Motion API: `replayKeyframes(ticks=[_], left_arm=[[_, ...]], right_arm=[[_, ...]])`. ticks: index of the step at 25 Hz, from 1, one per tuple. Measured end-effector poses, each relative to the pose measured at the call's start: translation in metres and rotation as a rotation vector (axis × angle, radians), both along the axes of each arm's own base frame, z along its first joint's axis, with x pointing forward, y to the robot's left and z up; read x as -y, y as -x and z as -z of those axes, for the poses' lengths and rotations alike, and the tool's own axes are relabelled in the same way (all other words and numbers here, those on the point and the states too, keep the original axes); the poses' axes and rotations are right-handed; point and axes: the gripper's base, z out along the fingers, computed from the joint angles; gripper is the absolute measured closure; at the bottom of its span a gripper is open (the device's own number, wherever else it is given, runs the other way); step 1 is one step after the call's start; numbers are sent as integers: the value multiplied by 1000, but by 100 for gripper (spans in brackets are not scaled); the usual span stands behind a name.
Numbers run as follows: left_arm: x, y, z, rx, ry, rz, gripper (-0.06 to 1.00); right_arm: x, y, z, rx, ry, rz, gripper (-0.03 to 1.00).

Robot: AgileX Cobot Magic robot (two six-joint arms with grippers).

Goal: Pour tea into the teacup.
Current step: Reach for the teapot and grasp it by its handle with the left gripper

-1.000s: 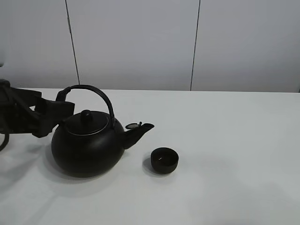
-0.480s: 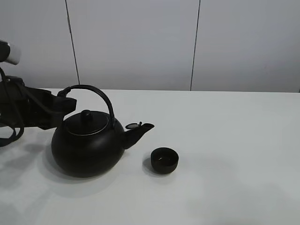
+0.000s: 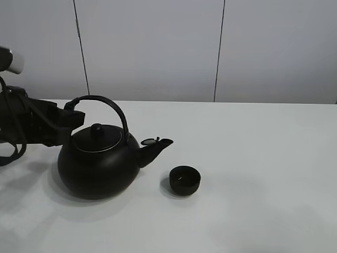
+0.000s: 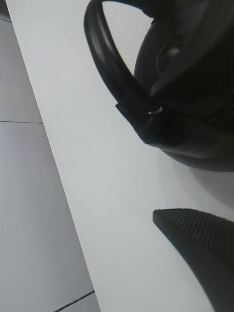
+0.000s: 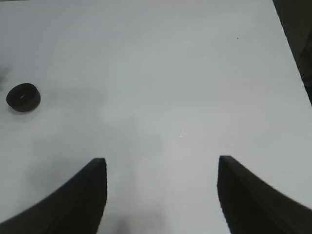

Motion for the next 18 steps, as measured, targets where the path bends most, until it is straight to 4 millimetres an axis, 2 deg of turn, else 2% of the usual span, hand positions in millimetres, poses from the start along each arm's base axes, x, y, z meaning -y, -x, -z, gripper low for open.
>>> replayKeyframes(ticks=[4,9,13,15,18], left_arm=[[-2,-2,2,7,-16,-18,49],[-2,-8,15,-25,-21,-45,49],[-2,-9,12,11,-11,-45,50],[-1,-8,12,19,-17,-34,57],[2,-7,12,21,-22,-16,79]], right_arm=[[0,0,0,0,0,0,52],[0,0,0,0,0,0,52],[0,0,0,0,0,0,52],[0,0,0,0,0,0,52],[0,0,0,-1,0,0,52]])
